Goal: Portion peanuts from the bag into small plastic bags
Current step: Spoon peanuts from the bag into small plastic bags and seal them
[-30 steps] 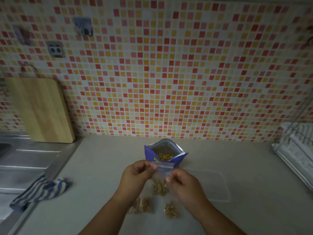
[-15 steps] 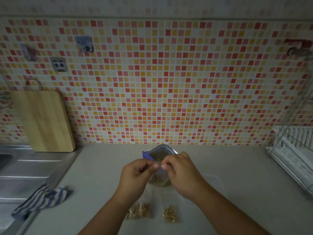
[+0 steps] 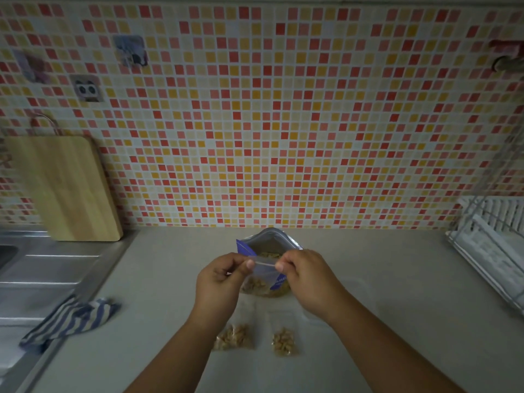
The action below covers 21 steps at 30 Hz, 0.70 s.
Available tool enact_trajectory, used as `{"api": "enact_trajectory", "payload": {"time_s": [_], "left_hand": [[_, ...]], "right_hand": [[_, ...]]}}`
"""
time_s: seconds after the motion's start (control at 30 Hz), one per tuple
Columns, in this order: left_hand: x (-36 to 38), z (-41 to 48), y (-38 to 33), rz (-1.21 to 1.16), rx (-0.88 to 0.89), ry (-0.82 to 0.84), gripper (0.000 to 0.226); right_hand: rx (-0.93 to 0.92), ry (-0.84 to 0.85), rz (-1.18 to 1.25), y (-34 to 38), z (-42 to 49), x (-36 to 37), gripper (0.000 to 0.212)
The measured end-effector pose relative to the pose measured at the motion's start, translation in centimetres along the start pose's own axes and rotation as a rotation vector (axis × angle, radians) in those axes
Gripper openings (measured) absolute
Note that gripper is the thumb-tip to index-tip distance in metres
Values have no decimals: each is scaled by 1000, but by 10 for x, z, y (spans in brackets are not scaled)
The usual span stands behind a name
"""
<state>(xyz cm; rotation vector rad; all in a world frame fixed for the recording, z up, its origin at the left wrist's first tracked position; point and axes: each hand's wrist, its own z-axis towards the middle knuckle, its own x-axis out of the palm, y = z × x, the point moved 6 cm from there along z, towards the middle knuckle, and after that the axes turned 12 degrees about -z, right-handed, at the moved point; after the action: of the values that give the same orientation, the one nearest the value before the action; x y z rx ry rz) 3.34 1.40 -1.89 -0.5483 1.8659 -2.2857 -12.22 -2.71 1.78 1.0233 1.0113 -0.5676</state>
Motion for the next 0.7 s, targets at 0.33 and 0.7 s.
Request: {"api": "enact_trajectory", "payload": {"time_s": [0.33, 0.7], "left_hand": [[-32, -7, 118, 210, -443, -128, 18], [-22, -4, 134, 823, -219, 97, 31]], "right_hand": [[365, 478, -340, -54, -44, 113, 39], [554, 372, -169, -80, -51, 141, 35]]}}
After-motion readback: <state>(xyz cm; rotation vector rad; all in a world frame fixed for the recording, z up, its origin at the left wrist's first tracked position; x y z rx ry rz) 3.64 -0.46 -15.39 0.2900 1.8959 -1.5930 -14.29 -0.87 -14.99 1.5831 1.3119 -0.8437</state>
